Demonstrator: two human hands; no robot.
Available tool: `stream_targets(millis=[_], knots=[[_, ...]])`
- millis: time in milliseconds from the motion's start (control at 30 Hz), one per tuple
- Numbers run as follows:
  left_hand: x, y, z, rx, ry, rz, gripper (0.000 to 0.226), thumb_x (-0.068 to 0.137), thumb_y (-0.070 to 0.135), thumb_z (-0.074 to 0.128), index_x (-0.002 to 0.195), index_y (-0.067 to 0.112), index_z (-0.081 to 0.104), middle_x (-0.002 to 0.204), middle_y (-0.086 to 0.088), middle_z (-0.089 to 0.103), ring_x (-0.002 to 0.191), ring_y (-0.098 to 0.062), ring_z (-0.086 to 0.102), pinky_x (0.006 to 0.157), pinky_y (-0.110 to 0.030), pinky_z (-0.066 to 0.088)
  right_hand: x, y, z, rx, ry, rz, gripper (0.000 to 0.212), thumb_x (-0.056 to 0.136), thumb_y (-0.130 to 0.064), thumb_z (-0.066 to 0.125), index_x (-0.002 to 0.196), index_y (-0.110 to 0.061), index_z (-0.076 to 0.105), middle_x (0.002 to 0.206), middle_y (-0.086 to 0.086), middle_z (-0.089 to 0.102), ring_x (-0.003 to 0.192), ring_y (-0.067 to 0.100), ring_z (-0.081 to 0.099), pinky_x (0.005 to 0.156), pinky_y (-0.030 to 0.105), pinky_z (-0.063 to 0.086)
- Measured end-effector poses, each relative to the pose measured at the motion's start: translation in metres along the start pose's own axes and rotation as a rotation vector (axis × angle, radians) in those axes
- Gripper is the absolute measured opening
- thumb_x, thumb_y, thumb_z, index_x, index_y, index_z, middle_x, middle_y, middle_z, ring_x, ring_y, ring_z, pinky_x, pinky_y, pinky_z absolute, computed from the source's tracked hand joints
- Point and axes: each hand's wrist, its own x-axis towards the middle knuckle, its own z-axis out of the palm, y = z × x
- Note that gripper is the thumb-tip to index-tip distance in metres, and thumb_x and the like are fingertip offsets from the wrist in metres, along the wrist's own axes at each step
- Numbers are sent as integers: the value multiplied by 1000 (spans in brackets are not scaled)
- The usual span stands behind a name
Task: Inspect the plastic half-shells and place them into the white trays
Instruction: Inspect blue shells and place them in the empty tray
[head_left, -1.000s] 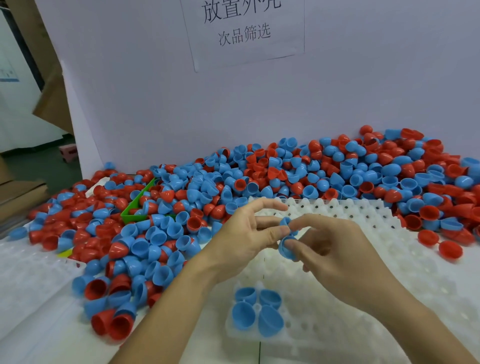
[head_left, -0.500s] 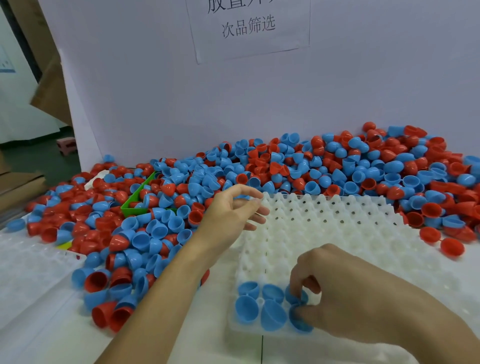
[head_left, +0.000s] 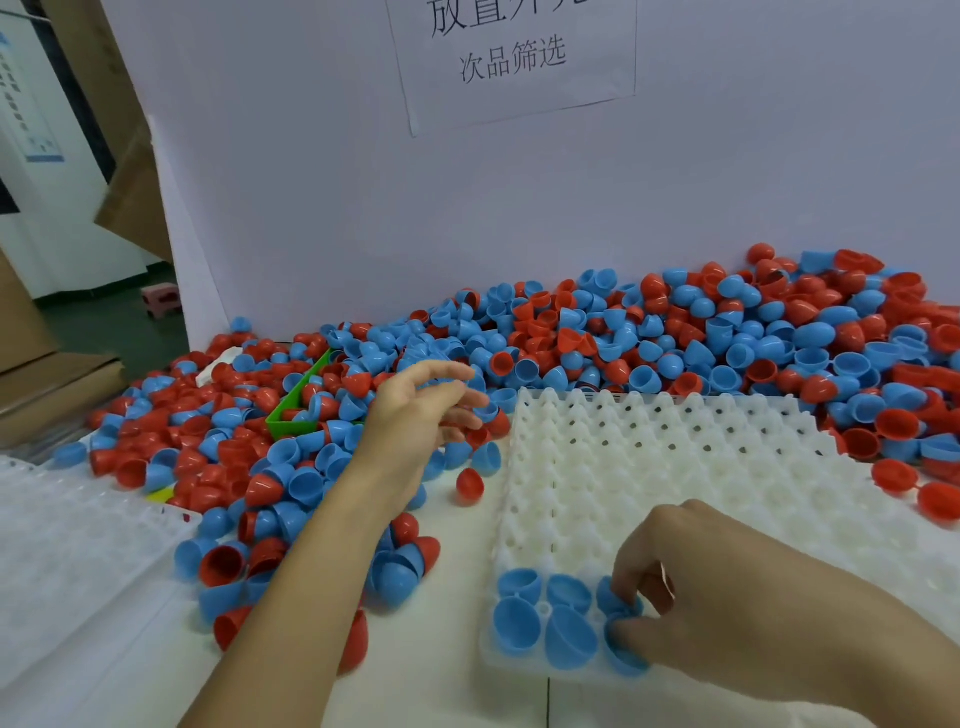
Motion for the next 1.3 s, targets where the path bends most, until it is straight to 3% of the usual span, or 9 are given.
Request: stream_targets(millis=[167, 300, 400, 500, 667, 800, 1000, 1167, 1300], knots=[[6, -12, -11, 164, 84, 61, 24, 98, -3, 52, 97, 11, 71, 81, -4, 76, 71, -13, 68, 59, -18, 52, 3, 7, -6, 72, 14, -59, 21, 74, -61, 69, 85, -43, 73, 80, -21, 66, 76, 3, 63, 61, 22, 54], [5, -27, -4, 785, -58, 201, 26, 96, 3, 56, 110, 21, 70, 106, 5, 70, 94, -5, 64, 75, -9, 49, 6, 12, -7, 151, 76, -88, 26, 88, -51, 63, 82, -30, 77, 71, -19, 69, 59, 0, 60, 50, 15, 45], [2, -38, 2, 1131, -237, 186, 45, 96, 13, 55, 138, 30, 53, 136, 5, 53, 123, -17, 47, 102, -31, 44, 10, 14, -5, 189, 187, -119, 38, 92, -46, 58, 83, -14, 75, 68, 3, 66, 45, 7, 41, 45, 17, 37], [-3, -46, 11, 1311, -321, 168, 46, 100, 25, 49, 145, 33, 43, 138, 8, 47, 126, -21, 40, 103, -41, 43, 14, 14, -3, 215, 265, -139, 40, 93, -42, 58, 86, -5, 72, 67, 10, 61, 45, 7, 35, 47, 17, 37], [-1, -48, 9, 1140, -183, 220, 5, 97, 25, 61, 101, 22, 61, 100, 8, 57, 95, -14, 57, 82, -36, 54, 16, 14, 0, 241, 364, -118, 30, 92, -38, 59, 83, -14, 75, 72, 1, 70, 59, 15, 58, 59, 17, 46], [3, -37, 8, 843, -31, 214, 8, 97, 28, 62, 92, 22, 62, 81, 5, 65, 74, -10, 61, 66, -26, 52, 17, 15, -1, 285, 419, -80, 22, 91, -34, 61, 77, -26, 76, 70, -16, 69, 67, 0, 61, 61, 13, 49], [5, -25, 11, 394, 102, 60, 26, 102, 34, 52, 93, 13, 63, 78, -6, 71, 74, -15, 70, 67, -27, 57, 19, 13, -2, 327, 470, -81, 22, 93, -28, 61, 76, -26, 75, 55, -21, 59, 56, -8, 54, 58, 2, 38], [4, -19, 5, 612, 186, 77, 37, 101, 37, 53, 78, 8, 58, 60, 2, 48, 56, -9, 46, 51, -20, 39, 18, 13, -2, 328, 469, -87, 22, 94, -29, 60, 75, -33, 71, 58, -29, 59, 60, -13, 54, 58, 1, 37], [-3, -6, 4, 607, -61, 120, 26, 95, 30, 64, 76, 12, 63, 61, -2, 54, 59, -9, 50, 58, -23, 43, 19, 13, -1, 307, 468, -101, 22, 94, -32, 60, 75, -40, 67, 66, -37, 58, 66, -16, 53, 59, 2, 38]])
